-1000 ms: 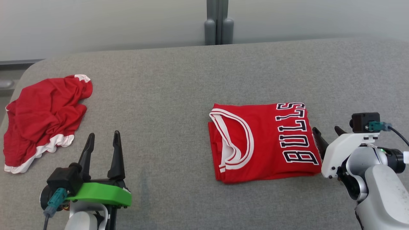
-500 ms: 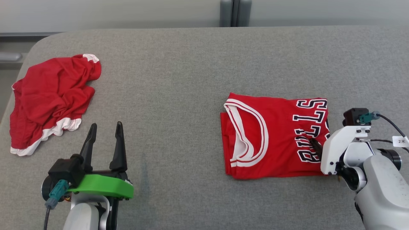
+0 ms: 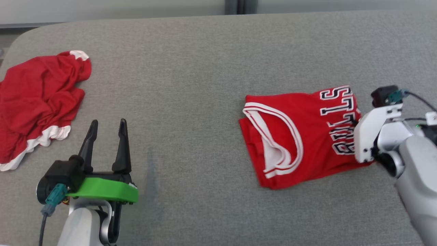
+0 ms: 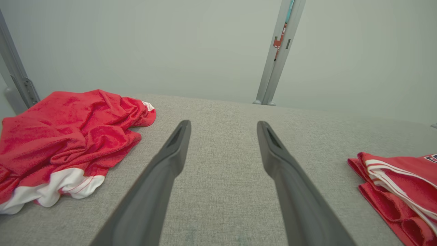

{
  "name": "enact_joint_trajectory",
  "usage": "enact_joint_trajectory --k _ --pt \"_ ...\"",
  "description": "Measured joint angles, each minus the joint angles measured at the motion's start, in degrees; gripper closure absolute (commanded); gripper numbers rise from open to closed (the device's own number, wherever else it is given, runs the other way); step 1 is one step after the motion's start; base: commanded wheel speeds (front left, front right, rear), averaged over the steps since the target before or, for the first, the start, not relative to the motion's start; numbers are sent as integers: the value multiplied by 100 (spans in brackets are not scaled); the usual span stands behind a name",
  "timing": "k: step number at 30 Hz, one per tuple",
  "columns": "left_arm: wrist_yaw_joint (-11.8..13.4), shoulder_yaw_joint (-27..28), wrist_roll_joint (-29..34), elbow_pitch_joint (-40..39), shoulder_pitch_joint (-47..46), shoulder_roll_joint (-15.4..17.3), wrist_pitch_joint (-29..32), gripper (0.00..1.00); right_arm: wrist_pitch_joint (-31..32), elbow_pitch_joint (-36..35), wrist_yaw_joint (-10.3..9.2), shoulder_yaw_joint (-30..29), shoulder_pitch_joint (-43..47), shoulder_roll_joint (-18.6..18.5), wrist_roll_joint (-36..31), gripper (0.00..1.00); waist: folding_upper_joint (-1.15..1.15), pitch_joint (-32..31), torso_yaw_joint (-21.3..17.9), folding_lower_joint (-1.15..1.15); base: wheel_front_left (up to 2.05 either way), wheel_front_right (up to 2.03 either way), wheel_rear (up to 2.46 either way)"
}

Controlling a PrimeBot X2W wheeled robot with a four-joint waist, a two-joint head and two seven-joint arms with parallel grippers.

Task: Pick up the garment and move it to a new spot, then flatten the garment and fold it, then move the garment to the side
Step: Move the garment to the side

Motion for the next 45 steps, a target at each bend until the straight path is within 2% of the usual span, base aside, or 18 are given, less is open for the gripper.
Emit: enact_joint_trajectory --k 7,16,21,31,32,33,38,41,45 --pt "0 -42 64 -198 -181 131 -9 0 -417 -138 -7 553 -623 -1127 -5 100 0 248 -428 0 0 0 0" --pt "-1 -67 250 -543 -466 356 -10 0 -1440 298 -7 754 -1179 -2090 -304 100 0 796 -923 0 0 0 0" --pt "-1 -115 301 -746 -536 488 -9 0 -1971 695 -7 626 -1414 -2391 -595 100 0 1143 -1090 0 0 0 0" --pt "-1 -225 311 -936 -615 639 -9 0 -2891 1305 -7 -118 -1680 -2510 -1485 100 0 1648 -1190 0 0 0 0" --pt "-1 -226 311 -936 -617 650 -9 0 -2949 1360 -7 -199 -1690 -2471 -1577 82 0 1669 -1175 1 0 0 0" --pt "-1 -226 311 -936 -621 653 -9 0 -3022 1400 -7 -269 -1690 -2436 -1719 0 0 1679 -1154 0 0 0 0" --pt "-1 -224 308 -883 -641 660 -9 0 -3466 1427 -7 -711 -1717 -2273 -2440 0 0 1652 -1067 0 0 0 0" --pt "-1 -224 299 -832 -653 600 -9 0 -3648 1424 -7 -827 -1712 -2091 -2642 0 0 1568 -1015 0 0 0 0" --pt "-1 -190 260 -748 -648 482 -9 0 -3980 1346 -7 -1221 -1625 -1684 -2512 0 0 1390 -925 0 0 0 0"
